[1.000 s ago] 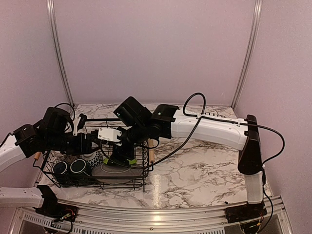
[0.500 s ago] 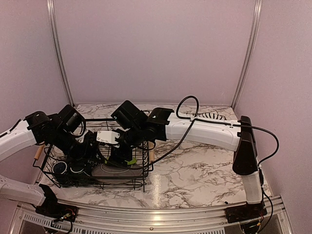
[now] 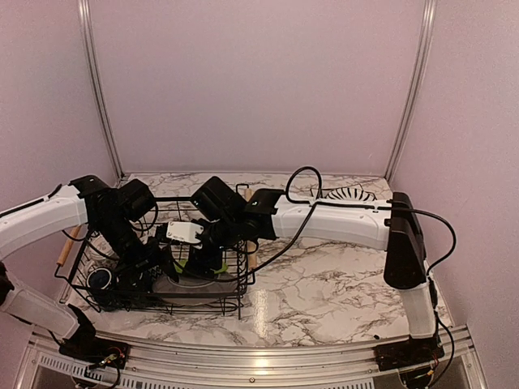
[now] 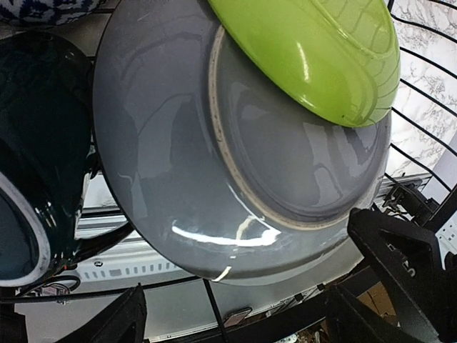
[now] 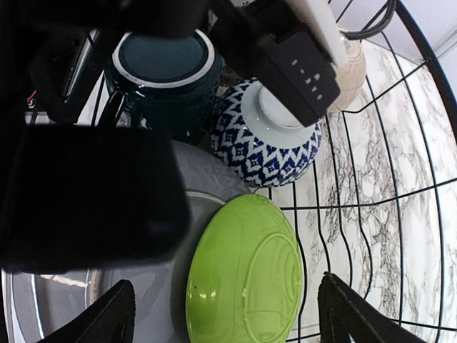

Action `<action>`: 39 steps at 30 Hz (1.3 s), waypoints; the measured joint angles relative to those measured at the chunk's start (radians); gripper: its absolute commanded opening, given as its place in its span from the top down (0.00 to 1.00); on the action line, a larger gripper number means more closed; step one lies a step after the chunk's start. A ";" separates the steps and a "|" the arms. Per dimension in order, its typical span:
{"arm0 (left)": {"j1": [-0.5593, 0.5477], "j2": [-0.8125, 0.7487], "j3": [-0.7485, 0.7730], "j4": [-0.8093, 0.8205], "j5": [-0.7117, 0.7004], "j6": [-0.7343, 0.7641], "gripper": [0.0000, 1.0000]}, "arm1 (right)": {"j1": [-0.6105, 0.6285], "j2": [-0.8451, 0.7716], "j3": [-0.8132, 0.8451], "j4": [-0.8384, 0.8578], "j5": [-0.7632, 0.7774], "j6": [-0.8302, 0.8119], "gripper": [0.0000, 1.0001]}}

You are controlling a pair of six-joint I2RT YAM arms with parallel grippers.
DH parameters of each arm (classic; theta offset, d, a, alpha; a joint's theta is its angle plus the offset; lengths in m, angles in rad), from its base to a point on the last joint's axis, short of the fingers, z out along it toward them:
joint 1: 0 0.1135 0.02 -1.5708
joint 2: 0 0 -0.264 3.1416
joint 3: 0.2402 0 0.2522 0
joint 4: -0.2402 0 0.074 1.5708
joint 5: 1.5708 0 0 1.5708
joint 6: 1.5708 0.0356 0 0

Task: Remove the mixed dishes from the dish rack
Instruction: Grab the plate from the dish rack.

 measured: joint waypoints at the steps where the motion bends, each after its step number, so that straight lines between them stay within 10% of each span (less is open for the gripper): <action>1: 0.005 0.005 -0.002 0.003 0.005 -0.005 0.11 | -0.003 0.000 -0.003 0.009 0.000 0.003 0.15; 19: 0.044 0.058 -0.072 0.134 0.088 -0.050 0.01 | -0.037 -0.002 -0.076 0.111 0.000 0.034 0.15; 27: 0.053 0.010 -0.127 0.196 0.092 -0.138 0.26 | -0.037 -0.009 -0.083 0.126 0.025 0.048 0.15; 39: 0.077 -0.091 -0.151 0.367 0.103 -0.278 0.34 | -0.023 -0.098 -0.149 0.149 0.077 0.061 0.14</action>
